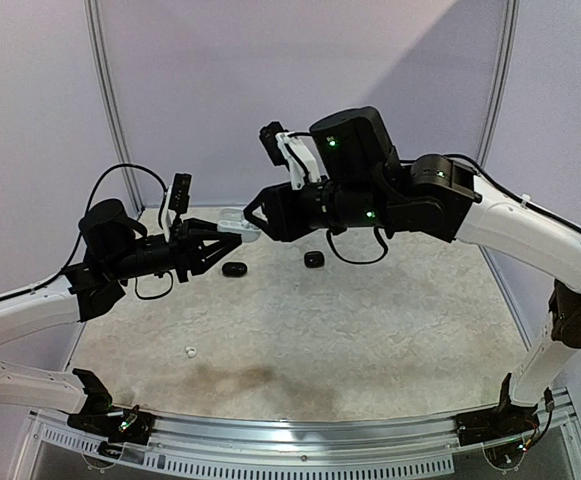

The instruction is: Insert the wireless bluetooth earbuds into the charging case

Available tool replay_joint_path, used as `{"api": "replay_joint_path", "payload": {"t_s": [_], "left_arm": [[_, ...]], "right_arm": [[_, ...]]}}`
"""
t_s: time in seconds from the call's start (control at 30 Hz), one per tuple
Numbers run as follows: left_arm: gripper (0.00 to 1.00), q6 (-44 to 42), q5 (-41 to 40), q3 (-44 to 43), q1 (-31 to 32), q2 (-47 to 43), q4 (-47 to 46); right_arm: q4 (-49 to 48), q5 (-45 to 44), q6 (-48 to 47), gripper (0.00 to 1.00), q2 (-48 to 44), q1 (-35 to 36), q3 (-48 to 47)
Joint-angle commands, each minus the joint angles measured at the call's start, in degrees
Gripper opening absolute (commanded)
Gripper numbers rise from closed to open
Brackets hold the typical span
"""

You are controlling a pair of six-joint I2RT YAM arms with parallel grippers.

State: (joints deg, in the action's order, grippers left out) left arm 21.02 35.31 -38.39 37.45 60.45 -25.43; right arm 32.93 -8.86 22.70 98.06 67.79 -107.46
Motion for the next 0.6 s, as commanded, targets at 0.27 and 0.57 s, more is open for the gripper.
{"api": "replay_joint_path", "payload": {"t_s": [0.27, 0.57], "left_arm": [[0.00, -0.96, -0.24, 1.00, 0.25, -0.76, -0.06], [0.00, -1.00, -0.15, 0.95, 0.26, -0.72, -0.06]], "right_arm": [[-2.68, -0.50, -0.26, 0.35, 2.34, -0.14, 0.79], [-1.29, -1.06, -0.29, 0.38, 3.61, -0.25, 0.76]]}}
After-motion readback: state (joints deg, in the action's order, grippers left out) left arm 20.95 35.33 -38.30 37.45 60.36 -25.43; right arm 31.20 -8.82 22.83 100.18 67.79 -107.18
